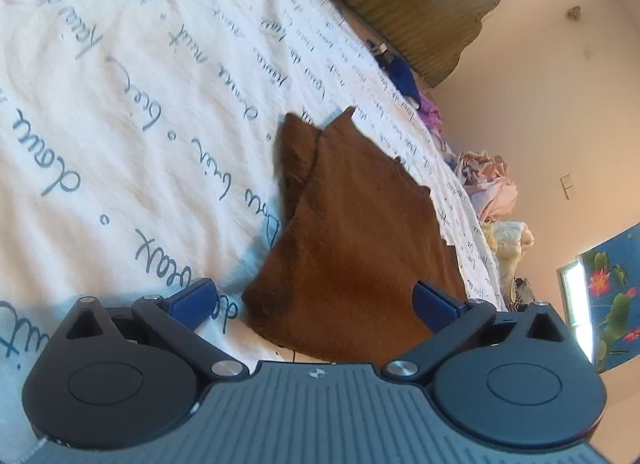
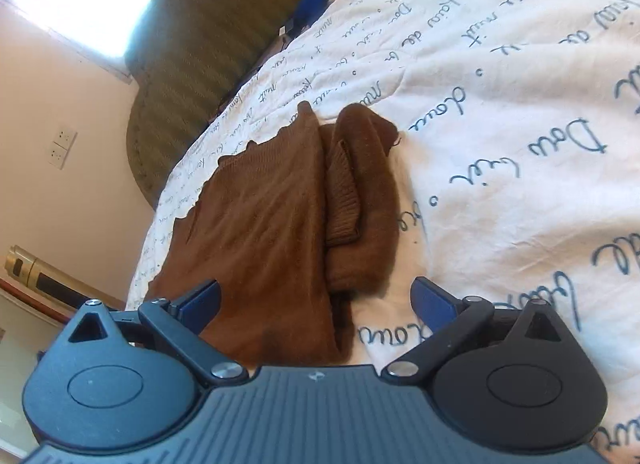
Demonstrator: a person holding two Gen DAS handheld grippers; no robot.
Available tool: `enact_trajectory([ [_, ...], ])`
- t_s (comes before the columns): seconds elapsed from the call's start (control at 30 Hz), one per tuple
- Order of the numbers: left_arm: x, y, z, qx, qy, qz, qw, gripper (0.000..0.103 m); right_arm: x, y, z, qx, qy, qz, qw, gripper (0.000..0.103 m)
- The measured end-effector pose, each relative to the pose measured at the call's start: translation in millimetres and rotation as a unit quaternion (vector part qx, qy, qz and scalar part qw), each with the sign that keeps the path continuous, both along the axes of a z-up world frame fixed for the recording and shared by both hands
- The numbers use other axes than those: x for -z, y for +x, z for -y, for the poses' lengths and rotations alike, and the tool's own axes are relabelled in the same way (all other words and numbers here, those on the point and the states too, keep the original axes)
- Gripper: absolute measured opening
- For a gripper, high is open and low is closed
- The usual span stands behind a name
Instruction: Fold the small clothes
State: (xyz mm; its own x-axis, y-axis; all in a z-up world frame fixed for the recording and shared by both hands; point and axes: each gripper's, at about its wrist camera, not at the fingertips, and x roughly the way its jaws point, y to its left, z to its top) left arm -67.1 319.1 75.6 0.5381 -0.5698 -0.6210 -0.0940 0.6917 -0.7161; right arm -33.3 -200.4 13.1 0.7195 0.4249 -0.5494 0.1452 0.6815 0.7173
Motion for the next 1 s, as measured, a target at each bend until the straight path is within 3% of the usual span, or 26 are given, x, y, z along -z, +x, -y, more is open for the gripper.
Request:
enact_trajectory([
  [0.17, 8, 13, 15, 0.019, -0.001, -0.006, 0.9998, 0.102, 0, 18, -17, -0.017, 0.008, 0.013, 1.0, 0.102],
  [0.37, 16, 39, 21, 0.024, -0.031, -0.029, 0.9988, 0.102, 5, 39, -27, 0.002, 0.041, 0.008, 0.999, 0.103],
  [0.53, 13, 63, 33, 0.032, -0.013, -0.039, 0.9986, 0.102, 10, 51, -27, 0.0, 0.077, 0.017, 0.997, 0.101],
  [0.6, 14, 64, 36, 0.023, -0.01, -0.049, 0.9985, 0.098, 8, 54, -34, -0.018, 0.069, 0.015, 0.997, 0.084],
  [0.63, 14, 63, 37, 0.026, -0.004, -0.048, 0.9985, 0.094, 8, 55, -37, -0.02, 0.059, 0.005, 0.998, 0.049],
  [0.67, 13, 62, 40, 0.034, 0.01, -0.045, 0.9984, 0.075, 11, 56, -40, -0.016, 0.044, -0.017, 0.999, 0.024],
  [0.7, 13, 60, 42, 0.036, 0.026, -0.052, 0.9977, 0.059, 15, 55, -40, -0.015, 0.046, -0.023, 0.999, 0.022],
  [0.73, 14, 59, 42, 0.034, 0.035, -0.068, 0.9965, 0.033, 18, 52, -38, -0.015, 0.058, -0.019, 0.998, 0.022],
  [0.77, 16, 57, 40, 0.036, 0.032, -0.075, 0.996, 0.027, 22, 49, -37, -0.013, 0.063, -0.017, 0.998, 0.022],
  [0.83, 16, 55, 37, 0.041, 0.037, -0.069, 0.9961, 0.027, 24, 45, -38, -0.017, 0.059, -0.011, 0.998, 0.018],
  [0.9, 21, 54, 31, 0.026, 0.019, -0.081, 0.9962, 0.027, 22, 44, -41, -0.014, 0.045, -0.011, 0.999, 0.014],
  [0.97, 23, 55, 31, 0.025, 0.033, -0.083, 0.9957, 0.014, 17, 44, -43, -0.012, 0.032, -0.007, 0.999, 0.012],
  [1.0, 21, 56, 33, 0.029, 0.038, -0.08, 0.9956, 0.013, 13, 44, -43, -0.009, 0.028, -0.006, 1.0, 0.012],
])
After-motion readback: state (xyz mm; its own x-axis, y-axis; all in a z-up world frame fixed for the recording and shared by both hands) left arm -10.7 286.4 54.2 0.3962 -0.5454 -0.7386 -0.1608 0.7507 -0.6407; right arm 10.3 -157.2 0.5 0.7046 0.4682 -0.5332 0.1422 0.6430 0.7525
